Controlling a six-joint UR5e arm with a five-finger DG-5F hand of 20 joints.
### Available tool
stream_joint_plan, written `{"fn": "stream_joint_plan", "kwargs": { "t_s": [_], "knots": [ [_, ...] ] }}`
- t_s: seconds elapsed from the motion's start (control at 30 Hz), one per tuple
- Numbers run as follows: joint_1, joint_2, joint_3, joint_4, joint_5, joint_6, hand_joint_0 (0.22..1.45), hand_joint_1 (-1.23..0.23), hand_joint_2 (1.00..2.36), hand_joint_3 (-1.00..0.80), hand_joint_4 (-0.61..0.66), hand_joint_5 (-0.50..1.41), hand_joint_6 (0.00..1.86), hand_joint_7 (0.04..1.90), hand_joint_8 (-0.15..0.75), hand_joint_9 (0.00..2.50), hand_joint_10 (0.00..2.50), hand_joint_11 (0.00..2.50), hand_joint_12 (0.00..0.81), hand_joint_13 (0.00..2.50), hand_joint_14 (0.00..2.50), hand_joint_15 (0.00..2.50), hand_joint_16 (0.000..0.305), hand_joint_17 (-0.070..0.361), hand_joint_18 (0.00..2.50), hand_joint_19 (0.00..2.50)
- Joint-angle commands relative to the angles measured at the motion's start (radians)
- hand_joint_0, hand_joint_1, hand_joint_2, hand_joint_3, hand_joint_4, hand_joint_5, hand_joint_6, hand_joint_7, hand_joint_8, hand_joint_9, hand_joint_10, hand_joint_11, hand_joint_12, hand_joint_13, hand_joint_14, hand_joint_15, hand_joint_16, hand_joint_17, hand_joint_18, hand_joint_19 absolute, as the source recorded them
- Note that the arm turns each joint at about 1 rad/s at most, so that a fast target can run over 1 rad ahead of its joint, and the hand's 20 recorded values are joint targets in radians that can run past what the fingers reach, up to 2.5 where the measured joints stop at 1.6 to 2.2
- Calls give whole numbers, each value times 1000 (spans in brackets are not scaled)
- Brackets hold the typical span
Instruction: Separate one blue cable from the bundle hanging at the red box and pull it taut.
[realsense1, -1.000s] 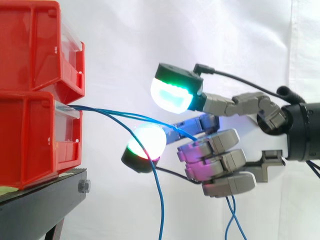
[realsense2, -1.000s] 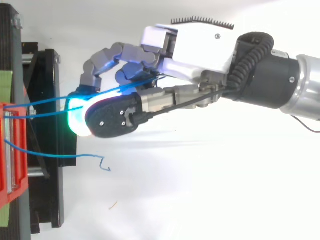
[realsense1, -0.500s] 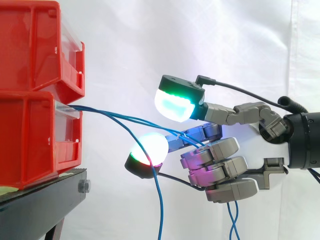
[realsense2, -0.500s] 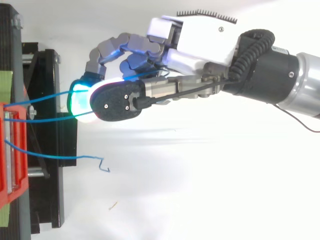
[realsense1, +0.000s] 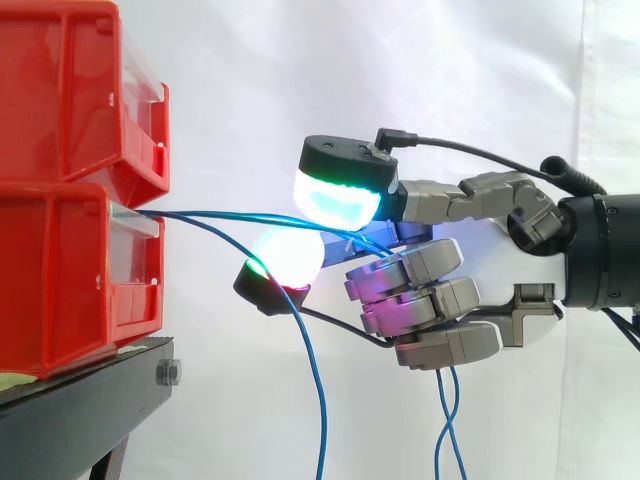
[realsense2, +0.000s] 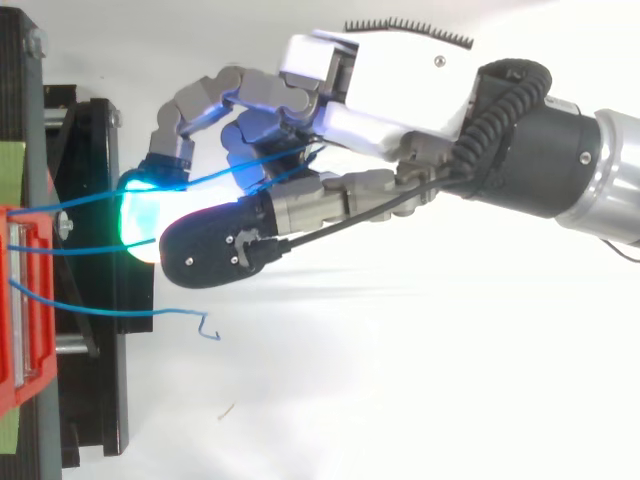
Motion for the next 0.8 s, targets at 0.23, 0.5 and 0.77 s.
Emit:
{"fn": "stream_joint_plan", "kwargs": {
  "t_s": [0.23, 0.5, 0.77],
  "knots": [
    [5, 0, 0, 3, 1, -2, 685, -805, 1013, -299, 173, -209, 904, 774, 280, 566, 2500, 852, 303, 841, 2500, 1291, 27, 60, 1458, 1921],
    [6, 0, 0, -2, 0, -2, 744, -903, 1001, -478, 154, -199, 932, 814, 290, 603, 2500, 856, 320, 854, 2500, 1297, 30, 68, 1431, 1856],
    [12, 2, 4, -14, -2, 3, 558, -361, 1000, -500, 123, -139, 883, 975, 295, 877, 1753, 1127, 332, 1112, 1211, 1425, 36, 82, 1224, 1588]
  ]
}}
